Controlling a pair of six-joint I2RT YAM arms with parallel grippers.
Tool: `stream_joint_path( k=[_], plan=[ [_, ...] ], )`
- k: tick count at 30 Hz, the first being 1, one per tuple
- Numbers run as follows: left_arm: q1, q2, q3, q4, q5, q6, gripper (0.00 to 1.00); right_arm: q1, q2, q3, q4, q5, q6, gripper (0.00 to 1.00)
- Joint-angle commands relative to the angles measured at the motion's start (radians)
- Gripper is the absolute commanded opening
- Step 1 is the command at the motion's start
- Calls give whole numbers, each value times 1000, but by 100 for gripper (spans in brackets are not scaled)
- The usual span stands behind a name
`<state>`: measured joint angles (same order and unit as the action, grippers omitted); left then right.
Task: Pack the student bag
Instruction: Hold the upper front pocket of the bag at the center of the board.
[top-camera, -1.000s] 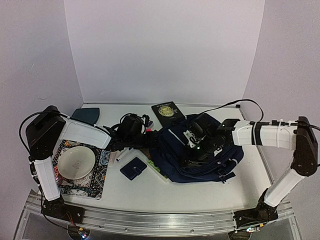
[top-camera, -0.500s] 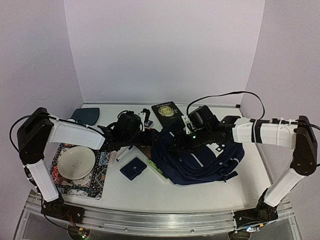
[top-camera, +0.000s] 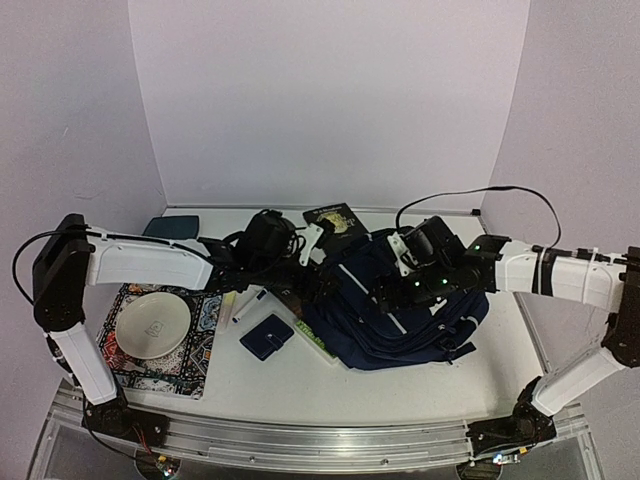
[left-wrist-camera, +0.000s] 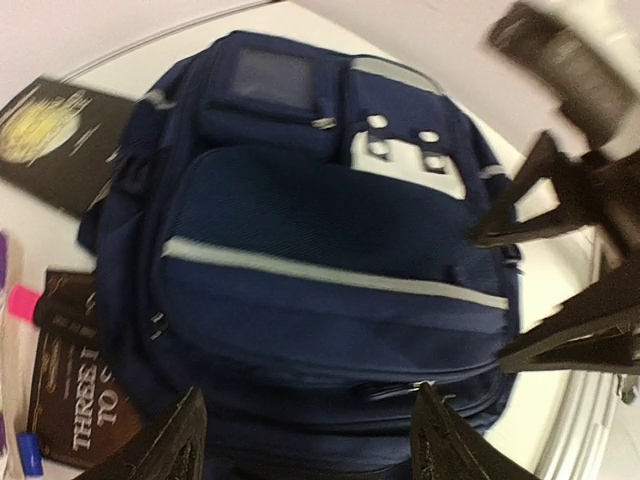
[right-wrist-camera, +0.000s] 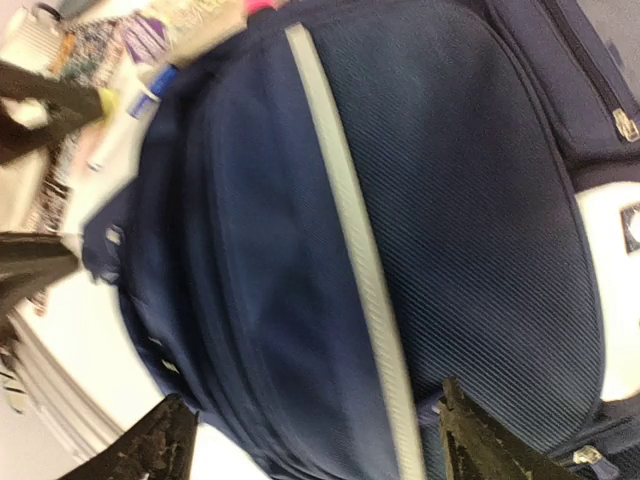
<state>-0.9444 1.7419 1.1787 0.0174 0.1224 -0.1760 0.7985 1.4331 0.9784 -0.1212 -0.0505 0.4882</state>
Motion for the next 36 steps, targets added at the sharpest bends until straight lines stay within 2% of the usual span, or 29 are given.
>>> stream_joint_path(
  k=[1, 7, 14, 18, 22, 25, 27, 31, 33, 36],
  plan=[
    [-9, 41, 118, -69, 116, 131, 71, 4, -43, -43, -70, 7, -178, 88],
    [-9, 81, 130, -69, 169, 130, 70, 39, -72, -102, -52, 49, -366, 89],
    [-9, 110, 115, -68, 234, 109, 68, 84, -32, -143, 0, 129, -466, 87],
    [-9, 119, 98, -65, 251, 105, 67, 93, 13, -152, 28, 223, -478, 80],
    [-9, 120, 79, -63, 268, 102, 66, 99, 29, -156, 53, 264, -516, 66],
    [-9, 118, 67, -63, 277, 108, 66, 99, 22, -169, 69, 296, -531, 47],
    [-9, 119, 63, -63, 290, 117, 66, 99, -1, -182, 84, 307, -533, 27],
    [-9, 116, 65, -63, 297, 134, 66, 99, -67, -206, 110, 290, -528, 6],
    [-8, 108, 70, -63, 302, 146, 65, 99, -105, -220, 142, 269, -528, 0],
    [-9, 101, 90, -63, 315, 171, 66, 99, -151, -236, 162, 255, -530, 0]
  ],
)
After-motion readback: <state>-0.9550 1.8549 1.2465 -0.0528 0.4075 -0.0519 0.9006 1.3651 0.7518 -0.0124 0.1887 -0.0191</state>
